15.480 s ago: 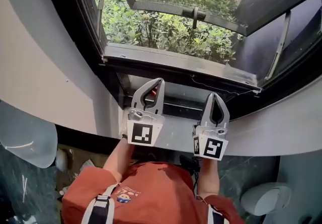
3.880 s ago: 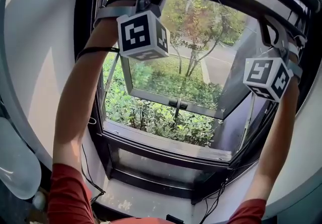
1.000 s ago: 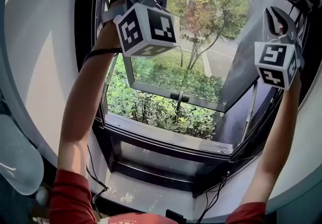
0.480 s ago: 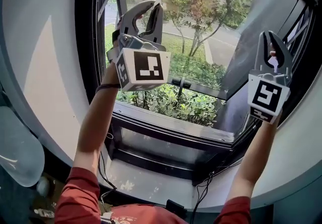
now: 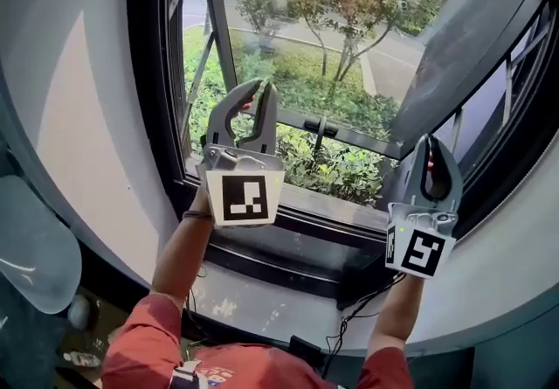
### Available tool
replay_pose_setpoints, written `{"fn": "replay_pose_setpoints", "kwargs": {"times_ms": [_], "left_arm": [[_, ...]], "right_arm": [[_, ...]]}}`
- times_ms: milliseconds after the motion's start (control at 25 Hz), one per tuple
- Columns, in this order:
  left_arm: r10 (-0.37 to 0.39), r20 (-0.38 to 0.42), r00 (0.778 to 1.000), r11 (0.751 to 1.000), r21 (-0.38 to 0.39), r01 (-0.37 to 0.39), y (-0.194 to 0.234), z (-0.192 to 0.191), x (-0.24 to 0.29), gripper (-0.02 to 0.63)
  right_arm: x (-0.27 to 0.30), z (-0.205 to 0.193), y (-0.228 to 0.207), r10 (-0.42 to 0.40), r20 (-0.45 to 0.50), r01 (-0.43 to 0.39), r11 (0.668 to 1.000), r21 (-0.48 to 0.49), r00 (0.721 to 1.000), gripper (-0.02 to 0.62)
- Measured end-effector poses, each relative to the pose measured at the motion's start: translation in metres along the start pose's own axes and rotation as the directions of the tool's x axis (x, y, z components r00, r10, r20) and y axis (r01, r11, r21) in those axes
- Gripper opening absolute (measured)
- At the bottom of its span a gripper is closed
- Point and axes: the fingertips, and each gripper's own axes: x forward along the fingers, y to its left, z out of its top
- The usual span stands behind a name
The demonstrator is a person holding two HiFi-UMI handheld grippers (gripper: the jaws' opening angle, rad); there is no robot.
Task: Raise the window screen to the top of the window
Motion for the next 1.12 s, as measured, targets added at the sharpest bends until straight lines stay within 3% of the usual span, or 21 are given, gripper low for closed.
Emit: {"fn": "replay_pose_setpoints", "kwargs": {"times_ms": [360,480,760,960,1120], "left_arm": [[-0.059,-0.135,0.989,0.987,-0.158,0.038,-0.048,-0.069,-0.067,0.037],[-0.088,-0.185,0.979,0.983,-0.178,0.055,-0.063,-0.092,-0.089,0.023],[-0.135,-0.223,0.965,0.964,-0.255,0.076,-0.088,-0.121,-0.136,0.006],[-0.205,-0.272,0.940,0.954,-0.271,0.129,-0.106,-0.148,-0.176,0.006],[-0.233,-0.368,0.900,0.939,-0.326,0.110,-0.115,-0.172,-0.210,0.006]], "right_arm": [[-0.060,-0.052,0.048,0.037,-0.121,-0.018,0.989,0.149,0.992,0.038],[-0.079,-0.069,0.063,0.049,-0.177,-0.018,0.985,0.174,0.983,0.024],[-0.127,-0.101,0.103,0.109,-0.284,-0.033,0.965,0.259,0.953,0.011],[-0.164,-0.118,0.142,0.167,-0.348,-0.010,0.912,0.410,0.922,0.011],[-0.185,-0.128,0.164,0.199,-0.389,-0.022,0.910,0.413,0.899,0.011]]}}
